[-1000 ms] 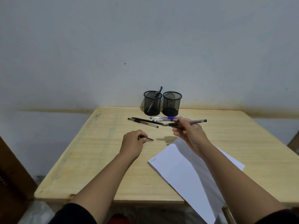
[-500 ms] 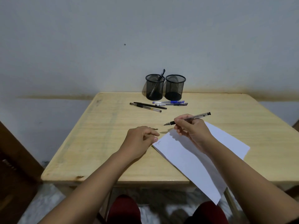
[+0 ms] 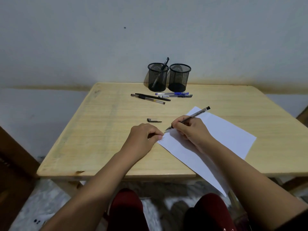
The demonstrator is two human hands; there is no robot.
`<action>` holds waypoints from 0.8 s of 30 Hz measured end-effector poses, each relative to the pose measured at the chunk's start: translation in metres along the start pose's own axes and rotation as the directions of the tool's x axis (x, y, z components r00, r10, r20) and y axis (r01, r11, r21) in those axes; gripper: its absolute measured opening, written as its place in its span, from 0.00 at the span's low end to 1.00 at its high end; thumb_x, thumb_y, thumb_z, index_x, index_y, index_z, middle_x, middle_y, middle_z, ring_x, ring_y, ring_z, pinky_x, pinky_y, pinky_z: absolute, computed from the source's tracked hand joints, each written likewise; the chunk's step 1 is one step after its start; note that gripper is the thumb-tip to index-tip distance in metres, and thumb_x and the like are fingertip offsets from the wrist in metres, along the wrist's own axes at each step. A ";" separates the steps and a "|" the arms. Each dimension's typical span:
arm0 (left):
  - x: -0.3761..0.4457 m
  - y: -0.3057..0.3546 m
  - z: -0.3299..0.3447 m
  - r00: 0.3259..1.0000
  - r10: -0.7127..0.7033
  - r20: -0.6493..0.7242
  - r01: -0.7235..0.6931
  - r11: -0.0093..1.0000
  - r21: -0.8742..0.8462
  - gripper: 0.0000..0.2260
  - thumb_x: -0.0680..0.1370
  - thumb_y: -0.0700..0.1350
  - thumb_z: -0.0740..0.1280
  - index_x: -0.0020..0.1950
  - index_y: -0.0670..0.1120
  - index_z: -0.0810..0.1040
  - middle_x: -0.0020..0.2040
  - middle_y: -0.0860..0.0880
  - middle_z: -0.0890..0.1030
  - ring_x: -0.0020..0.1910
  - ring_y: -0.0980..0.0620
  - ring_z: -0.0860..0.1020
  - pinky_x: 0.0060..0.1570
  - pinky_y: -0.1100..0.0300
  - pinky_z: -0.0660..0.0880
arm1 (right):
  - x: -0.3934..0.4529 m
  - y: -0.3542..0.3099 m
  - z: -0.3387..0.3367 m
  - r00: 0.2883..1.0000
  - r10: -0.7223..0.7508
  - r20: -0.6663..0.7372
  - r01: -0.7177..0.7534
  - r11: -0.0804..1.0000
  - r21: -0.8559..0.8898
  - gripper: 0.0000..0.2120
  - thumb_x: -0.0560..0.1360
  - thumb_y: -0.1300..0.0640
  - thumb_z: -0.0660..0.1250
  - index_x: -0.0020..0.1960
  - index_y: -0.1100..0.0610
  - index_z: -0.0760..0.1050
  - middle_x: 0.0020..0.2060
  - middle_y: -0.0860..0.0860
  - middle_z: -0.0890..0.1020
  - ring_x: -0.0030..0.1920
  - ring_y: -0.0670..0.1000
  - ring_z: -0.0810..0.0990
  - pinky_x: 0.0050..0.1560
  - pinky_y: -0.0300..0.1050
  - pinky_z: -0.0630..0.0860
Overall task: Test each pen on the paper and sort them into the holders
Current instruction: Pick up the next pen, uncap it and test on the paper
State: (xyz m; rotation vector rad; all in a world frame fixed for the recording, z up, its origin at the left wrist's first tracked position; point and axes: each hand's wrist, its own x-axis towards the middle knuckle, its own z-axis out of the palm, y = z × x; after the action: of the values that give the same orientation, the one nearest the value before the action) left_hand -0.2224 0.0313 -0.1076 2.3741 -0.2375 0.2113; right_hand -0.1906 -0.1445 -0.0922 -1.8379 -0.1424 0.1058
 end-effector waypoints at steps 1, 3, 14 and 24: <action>0.000 0.000 0.000 1.000 0.005 0.000 -0.005 1.000 0.001 0.07 0.75 0.44 0.69 0.51 0.49 0.84 0.51 0.52 0.83 0.52 0.55 0.77 0.55 0.63 0.71 | -0.001 0.001 0.001 1.000 -0.017 0.001 0.017 0.999 -0.038 0.07 0.75 0.60 0.64 0.40 0.62 0.78 0.22 0.44 0.73 0.27 0.42 0.69 0.30 0.34 0.66; -0.001 -0.001 0.001 1.000 0.019 0.001 -0.019 1.000 -0.006 0.07 0.75 0.44 0.69 0.51 0.50 0.84 0.51 0.53 0.83 0.53 0.55 0.77 0.57 0.62 0.71 | -0.003 0.003 0.000 0.999 -0.041 -0.007 0.040 0.995 -0.097 0.08 0.75 0.59 0.63 0.41 0.61 0.77 0.24 0.45 0.75 0.27 0.42 0.70 0.31 0.35 0.68; 0.001 -0.004 0.003 0.999 0.047 0.014 -0.047 0.998 0.029 0.08 0.76 0.43 0.67 0.52 0.49 0.84 0.51 0.51 0.83 0.55 0.54 0.76 0.59 0.57 0.70 | -0.006 0.010 0.003 0.989 -0.147 0.006 0.144 0.961 -0.234 0.06 0.74 0.59 0.64 0.40 0.58 0.78 0.28 0.46 0.78 0.30 0.43 0.75 0.36 0.37 0.72; 0.001 -0.004 0.003 0.999 0.053 0.011 -0.053 0.998 0.034 0.08 0.76 0.42 0.67 0.52 0.48 0.84 0.52 0.51 0.83 0.55 0.53 0.77 0.60 0.57 0.70 | -0.004 0.013 0.005 0.985 -0.170 -0.003 0.162 0.946 -0.280 0.06 0.74 0.59 0.64 0.41 0.59 0.78 0.31 0.54 0.80 0.31 0.46 0.75 0.34 0.35 0.70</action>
State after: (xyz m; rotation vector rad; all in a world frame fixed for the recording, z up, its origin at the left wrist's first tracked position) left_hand -0.2204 0.0318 -0.1121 2.4048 -0.3041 0.2303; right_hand -0.1947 -0.1434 -0.1061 -2.0990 -0.3059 -0.0609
